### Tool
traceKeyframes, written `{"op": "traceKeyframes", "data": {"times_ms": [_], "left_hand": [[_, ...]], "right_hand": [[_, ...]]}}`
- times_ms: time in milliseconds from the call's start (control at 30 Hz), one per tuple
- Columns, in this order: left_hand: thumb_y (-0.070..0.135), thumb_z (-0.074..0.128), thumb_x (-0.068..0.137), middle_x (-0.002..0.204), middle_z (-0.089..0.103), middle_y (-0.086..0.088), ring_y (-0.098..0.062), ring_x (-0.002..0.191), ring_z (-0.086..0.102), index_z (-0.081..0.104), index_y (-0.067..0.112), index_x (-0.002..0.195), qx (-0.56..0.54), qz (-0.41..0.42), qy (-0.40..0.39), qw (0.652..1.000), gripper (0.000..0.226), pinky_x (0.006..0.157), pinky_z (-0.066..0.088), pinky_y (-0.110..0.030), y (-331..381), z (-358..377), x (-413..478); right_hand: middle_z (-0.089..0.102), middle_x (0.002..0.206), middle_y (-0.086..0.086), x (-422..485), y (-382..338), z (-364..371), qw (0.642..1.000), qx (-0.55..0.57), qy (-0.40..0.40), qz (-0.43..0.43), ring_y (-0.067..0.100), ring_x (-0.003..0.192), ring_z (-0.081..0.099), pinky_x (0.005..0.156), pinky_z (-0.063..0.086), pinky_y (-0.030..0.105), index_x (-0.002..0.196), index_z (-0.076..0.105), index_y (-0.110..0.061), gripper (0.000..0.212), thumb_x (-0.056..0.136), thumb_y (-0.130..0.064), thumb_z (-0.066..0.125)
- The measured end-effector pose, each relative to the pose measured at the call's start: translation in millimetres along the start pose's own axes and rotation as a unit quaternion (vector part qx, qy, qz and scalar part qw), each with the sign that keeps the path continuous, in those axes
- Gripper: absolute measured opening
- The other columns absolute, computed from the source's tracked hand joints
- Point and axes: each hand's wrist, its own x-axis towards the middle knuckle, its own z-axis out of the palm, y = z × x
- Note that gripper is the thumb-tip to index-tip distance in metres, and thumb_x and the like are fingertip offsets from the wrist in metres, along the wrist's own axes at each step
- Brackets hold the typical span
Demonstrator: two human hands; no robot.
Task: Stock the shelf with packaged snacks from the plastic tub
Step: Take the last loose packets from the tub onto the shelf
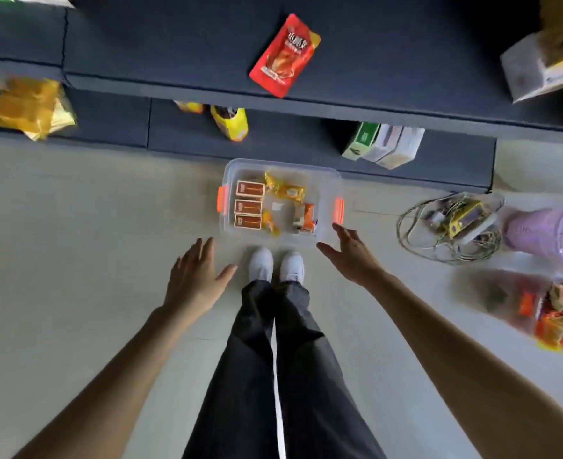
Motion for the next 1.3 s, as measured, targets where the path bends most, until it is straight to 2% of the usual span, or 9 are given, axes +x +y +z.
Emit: {"op": "traceKeyframes", "data": {"times_ms": [133, 333, 500, 633, 833, 933, 1033, 1167, 1300], "left_hand": [[0.051, 0.043, 0.095, 0.16, 0.014, -0.009, -0.026, 0.146, 0.018, 0.011, 0.014, 0.153, -0.042, -0.058, -0.016, 0.997, 0.076, 0.117, 0.02, -0.04, -26.5, 60.6, 43.6], [0.049, 0.046, 0.094, 0.161, 0.01, -0.006, -0.024, 0.147, 0.016, 0.007, 0.017, 0.154, -0.095, -0.061, 0.0, 0.994, 0.078, 0.115, 0.02, -0.039, -51.8, 137.8, 137.0], [0.047, 0.049, 0.093, 0.161, 0.009, -0.011, -0.023, 0.148, 0.012, 0.006, 0.011, 0.153, -0.15, -0.041, 0.119, 0.981, 0.083, 0.116, 0.019, -0.039, -64.0, 187.7, 238.0], [0.043, 0.052, 0.093, 0.159, 0.01, -0.014, -0.027, 0.145, 0.018, 0.005, 0.01, 0.153, -0.206, -0.023, 0.191, 0.96, 0.083, 0.113, 0.022, -0.038, -61.3, 205.9, 298.6], [0.054, 0.046, 0.092, 0.151, 0.032, -0.007, -0.037, 0.13, 0.041, 0.013, 0.029, 0.148, -0.162, -0.017, 0.222, 0.961, 0.07, 0.098, 0.037, -0.052, -59.5, 215.9, 364.4], [0.057, 0.045, 0.091, 0.139, 0.044, -0.01, -0.038, 0.116, 0.05, 0.025, 0.029, 0.139, -0.171, -0.032, 0.232, 0.957, 0.059, 0.085, 0.04, -0.048, -60.7, 212.6, 381.9], [0.058, 0.044, 0.09, 0.139, 0.042, -0.01, -0.037, 0.119, 0.049, 0.022, 0.029, 0.142, -0.165, -0.021, 0.253, 0.953, 0.064, 0.086, 0.041, -0.048, -60.1, 222.6, 382.5], [0.055, 0.047, 0.09, 0.144, 0.036, -0.009, -0.03, 0.128, 0.042, 0.013, 0.029, 0.15, -0.173, -0.002, 0.296, 0.939, 0.073, 0.092, 0.041, -0.047, -59.7, 237.3, 373.8], [0.053, 0.048, 0.091, 0.141, 0.039, -0.011, -0.029, 0.128, 0.042, 0.013, 0.027, 0.151, -0.155, -0.015, 0.338, 0.928, 0.073, 0.093, 0.04, -0.049, -56.4, 244.0, 372.8]], "right_hand": [[0.027, 0.152, 0.013, 64.7, 24.1, 51.3, 0.999, 0.029, -0.014, 0.024, 0.031, 0.137, 0.034, 0.107, 0.032, 0.037, 0.151, 0.02, -0.016, 0.067, 0.097, -0.044, 0.046], [0.039, 0.143, 0.015, 172.6, 56.3, 113.1, 0.999, 0.038, 0.009, 0.022, 0.031, 0.124, 0.046, 0.096, 0.038, 0.033, 0.147, 0.029, -0.014, 0.062, 0.095, -0.042, 0.05], [0.043, 0.14, 0.018, 276.3, 89.7, 154.2, 0.997, 0.04, 0.051, 0.029, 0.034, 0.123, 0.046, 0.093, 0.039, 0.035, 0.145, 0.032, -0.009, 0.063, 0.094, -0.038, 0.055], [0.051, 0.135, 0.018, 340.9, 112.9, 179.2, 0.993, 0.087, 0.048, 0.067, 0.032, 0.117, 0.052, 0.078, 0.041, 0.029, 0.143, 0.034, -0.007, 0.061, 0.094, -0.035, 0.056], [0.054, 0.125, 0.018, 425.4, 136.7, 208.0, 0.992, 0.081, 0.01, 0.098, 0.026, 0.097, 0.052, 0.073, 0.041, 0.031, 0.135, 0.039, -0.006, 0.061, 0.091, -0.044, 0.057], [0.056, 0.115, 0.015, 452.1, 143.7, 217.1, 0.991, 0.087, 0.032, 0.092, 0.026, 0.098, 0.054, 0.078, 0.044, 0.032, 0.131, 0.045, -0.005, 0.056, 0.089, -0.038, 0.063], [0.057, 0.117, 0.014, 465.6, 146.7, 225.2, 0.993, 0.07, 0.059, 0.078, 0.029, 0.108, 0.055, 0.089, 0.046, 0.033, 0.128, 0.048, -0.003, 0.058, 0.085, -0.035, 0.069], [0.052, 0.097, 0.009, 462.9, 143.3, 222.6, 0.98, 0.14, 0.053, 0.129, 0.023, 0.089, 0.051, 0.075, 0.045, 0.032, 0.118, 0.05, 0.0, 0.064, 0.073, -0.035, 0.08], [0.054, 0.104, 0.009, 446.1, 140.7, 215.0, 0.976, 0.179, 0.026, 0.118, 0.024, 0.095, 0.052, 0.077, 0.044, 0.03, 0.119, 0.049, -0.006, 0.064, 0.071, -0.032, 0.083]]}}
